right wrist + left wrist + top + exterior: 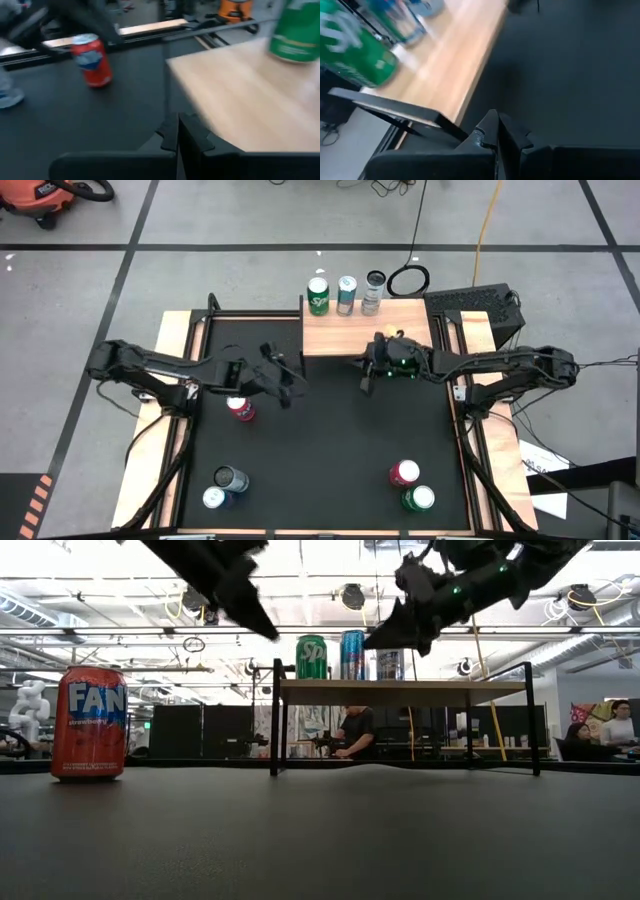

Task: Place canned beverage on shelf
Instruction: Put the top red soda can on the shelf

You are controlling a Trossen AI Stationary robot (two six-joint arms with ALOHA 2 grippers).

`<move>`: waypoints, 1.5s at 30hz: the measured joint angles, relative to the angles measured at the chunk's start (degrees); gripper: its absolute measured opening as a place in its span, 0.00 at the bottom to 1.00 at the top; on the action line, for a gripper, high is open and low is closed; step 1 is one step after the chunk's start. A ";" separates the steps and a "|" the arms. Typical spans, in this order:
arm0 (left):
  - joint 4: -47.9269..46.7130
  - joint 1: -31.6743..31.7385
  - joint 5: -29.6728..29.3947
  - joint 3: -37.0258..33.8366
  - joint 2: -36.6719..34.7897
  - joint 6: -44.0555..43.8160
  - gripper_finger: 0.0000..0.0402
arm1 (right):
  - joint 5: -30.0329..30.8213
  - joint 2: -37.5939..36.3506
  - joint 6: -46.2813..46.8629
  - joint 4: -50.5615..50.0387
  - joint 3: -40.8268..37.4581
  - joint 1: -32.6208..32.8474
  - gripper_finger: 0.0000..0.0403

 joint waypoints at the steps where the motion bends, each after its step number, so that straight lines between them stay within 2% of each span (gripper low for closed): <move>1: -0.93 -1.03 -1.00 -0.82 -2.13 -0.98 0.02 | 0.05 0.00 0.00 0.50 0.00 1.20 0.00; 7: -14.98 -9.17 -7.41 -1.01 -12.08 -13.03 0.03 | 1.01 -0.04 2.02 5.67 0.00 7.34 0.00; 12: -29.62 -16.09 -7.46 -1.02 -17.82 -28.96 0.03 | 1.34 -0.04 2.75 7.13 -0.02 9.99 0.04; 16: -38.69 -19.98 -7.87 -1.02 -19.18 -38.22 0.06 | 1.34 -0.04 2.57 7.93 0.00 11.30 0.11; 20: -45.73 -21.48 -8.90 -1.02 -18.86 -47.55 0.17 | 1.55 -0.04 1.38 8.38 0.00 12.30 0.21; 25: -56.29 -21.51 -8.76 -1.03 -18.56 -60.39 0.43 | 3.23 -0.04 1.08 7.32 0.00 12.34 0.35; 31: -56.16 -22.01 -4.92 -2.58 -18.63 -63.56 0.77 | 3.15 -0.04 1.07 6.05 -0.01 12.21 0.50; 36: -50.79 -22.55 0.02 -9.51 -18.59 -64.79 0.97 | 3.14 -0.02 1.89 3.81 0.00 12.20 0.58; 39: -48.70 -22.54 1.57 -12.34 -18.56 -64.78 0.97 | 3.11 -0.02 2.09 3.74 -0.02 12.20 0.61; 45: -48.81 -22.25 1.69 -13.00 -18.59 -64.45 0.89 | 3.19 -0.02 2.11 5.27 -0.02 12.19 0.62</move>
